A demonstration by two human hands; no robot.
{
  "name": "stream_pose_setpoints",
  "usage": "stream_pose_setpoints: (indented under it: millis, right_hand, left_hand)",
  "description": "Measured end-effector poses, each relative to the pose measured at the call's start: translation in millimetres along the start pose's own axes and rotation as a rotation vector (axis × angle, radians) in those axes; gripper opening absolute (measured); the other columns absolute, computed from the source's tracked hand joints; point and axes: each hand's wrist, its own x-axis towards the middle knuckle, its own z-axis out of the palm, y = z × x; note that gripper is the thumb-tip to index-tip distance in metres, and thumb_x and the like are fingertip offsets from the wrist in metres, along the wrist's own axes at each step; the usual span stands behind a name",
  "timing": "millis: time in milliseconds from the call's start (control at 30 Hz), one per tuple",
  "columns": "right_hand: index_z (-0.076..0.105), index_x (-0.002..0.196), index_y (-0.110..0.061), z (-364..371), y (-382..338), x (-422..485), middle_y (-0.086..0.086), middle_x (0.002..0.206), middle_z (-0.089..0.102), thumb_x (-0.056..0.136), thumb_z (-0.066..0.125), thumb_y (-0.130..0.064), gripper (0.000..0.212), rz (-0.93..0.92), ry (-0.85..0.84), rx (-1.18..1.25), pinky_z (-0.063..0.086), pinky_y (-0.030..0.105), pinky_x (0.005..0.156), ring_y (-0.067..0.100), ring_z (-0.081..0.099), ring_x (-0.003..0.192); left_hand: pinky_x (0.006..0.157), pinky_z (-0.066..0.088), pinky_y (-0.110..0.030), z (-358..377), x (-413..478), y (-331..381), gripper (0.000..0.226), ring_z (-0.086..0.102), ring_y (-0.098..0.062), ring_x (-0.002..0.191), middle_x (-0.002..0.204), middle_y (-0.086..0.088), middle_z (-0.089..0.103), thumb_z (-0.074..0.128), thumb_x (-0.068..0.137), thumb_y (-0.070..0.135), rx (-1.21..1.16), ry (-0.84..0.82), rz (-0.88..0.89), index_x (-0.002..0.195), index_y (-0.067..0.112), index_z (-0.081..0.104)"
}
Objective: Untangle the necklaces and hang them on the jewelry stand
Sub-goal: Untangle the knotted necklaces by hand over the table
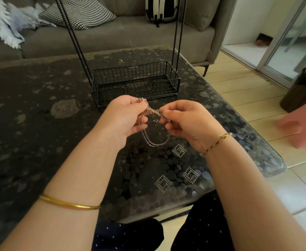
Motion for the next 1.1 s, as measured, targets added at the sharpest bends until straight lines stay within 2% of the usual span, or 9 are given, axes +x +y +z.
stream_pose_setpoints:
  millis: [133,300,433,567,633,700,833,967,1100]
  right_hand:
    - [0.06,0.088,-0.009,-0.2,0.2,0.7,0.003,0.068,0.057,0.094,0.047,-0.003,0.016,0.03,-0.035,0.095,0.038,0.017,0.049,0.005,0.042,0.049]
    - [0.059,0.081,-0.01,0.7,1.0,2.0,0.0,0.061,0.046,0.085,0.053,0.005,0.016,0.014,-0.015,0.168,0.029,0.018,0.043,0.006,0.034,0.044]
    - [0.058,0.079,-0.011,-0.8,2.4,2.4,-0.005,0.051,0.044,0.076,0.064,0.008,0.02,-0.03,-0.005,0.056,0.027,0.018,0.041,0.006,0.033,0.042]
    - [0.064,0.073,-0.012,-1.0,3.2,1.8,-0.002,0.058,0.049,0.075,0.07,0.001,0.015,-0.06,0.005,-0.061,0.027,0.015,0.039,0.006,0.033,0.043]
    - [0.066,0.073,-0.012,-1.3,3.5,1.6,-0.004,0.056,0.052,0.079,0.069,-0.005,0.01,-0.054,0.024,-0.074,0.028,0.015,0.038,0.003,0.034,0.038]
    - [0.068,0.074,-0.012,-1.9,4.7,2.9,-0.002,0.061,0.054,0.082,0.068,-0.01,0.008,-0.042,0.051,-0.073,0.03,0.017,0.04,0.005,0.035,0.041]
    - [0.072,0.08,-0.009,-2.4,6.3,6.0,-0.005,0.057,0.047,0.081,0.07,-0.023,0.014,0.009,0.1,-0.052,0.028,0.019,0.042,0.008,0.034,0.047]
    - [0.071,0.072,-0.014,-0.3,5.8,4.1,-0.004,0.056,0.048,0.08,0.071,-0.021,0.011,0.011,0.08,-0.027,0.026,0.02,0.04,0.007,0.031,0.044]
    - [0.068,0.078,-0.008,-1.1,1.3,2.9,-0.005,0.054,0.043,0.082,0.066,-0.017,0.01,0.058,0.102,0.037,0.025,0.021,0.044,0.007,0.032,0.045]
  left_hand:
    - [0.069,0.057,-0.028,0.6,-1.2,1.3,0.01,0.065,-0.015,0.075,0.092,-0.007,0.067,0.05,0.097,0.015,-0.064,-0.004,0.011,0.103,0.012,0.057]
    - [0.071,0.058,-0.031,2.4,-2.6,2.0,0.009,0.066,-0.015,0.072,0.089,-0.006,0.067,0.046,0.099,0.016,-0.07,0.009,0.024,0.099,0.016,0.055]
    - [0.07,0.057,-0.029,2.3,-2.9,2.4,0.01,0.065,-0.012,0.067,0.086,-0.005,0.068,0.045,0.099,0.019,-0.049,0.025,0.032,0.095,0.02,0.054]
    - [0.063,0.055,-0.025,2.0,-1.8,1.6,0.008,0.063,-0.01,0.065,0.088,-0.004,0.067,0.047,0.098,0.021,-0.029,0.048,0.028,0.099,0.02,0.056]
    - [0.06,0.053,-0.024,1.7,-1.0,0.7,0.011,0.061,-0.009,0.065,0.09,-0.004,0.066,0.048,0.098,0.022,-0.017,0.056,0.029,0.105,0.019,0.056]
    - [0.058,0.051,-0.024,1.5,-0.6,0.4,0.013,0.058,-0.008,0.063,0.091,-0.003,0.064,0.049,0.098,0.022,-0.007,0.06,0.03,0.108,0.019,0.056]
    - [0.057,0.048,-0.023,2.2,-1.7,0.8,0.01,0.055,-0.007,0.061,0.085,0.0,0.061,0.048,0.098,0.022,0.007,0.042,0.038,0.104,0.021,0.056]
    - [0.057,0.048,-0.022,3.5,-3.2,1.5,0.011,0.055,-0.006,0.06,0.083,0.001,0.061,0.048,0.098,0.022,0.027,0.029,0.046,0.104,0.021,0.058]
    - [0.058,0.048,-0.022,2.8,-4.7,2.0,0.01,0.053,-0.006,0.059,0.079,0.001,0.065,0.048,0.098,0.021,0.033,0.01,0.046,0.097,0.022,0.058]
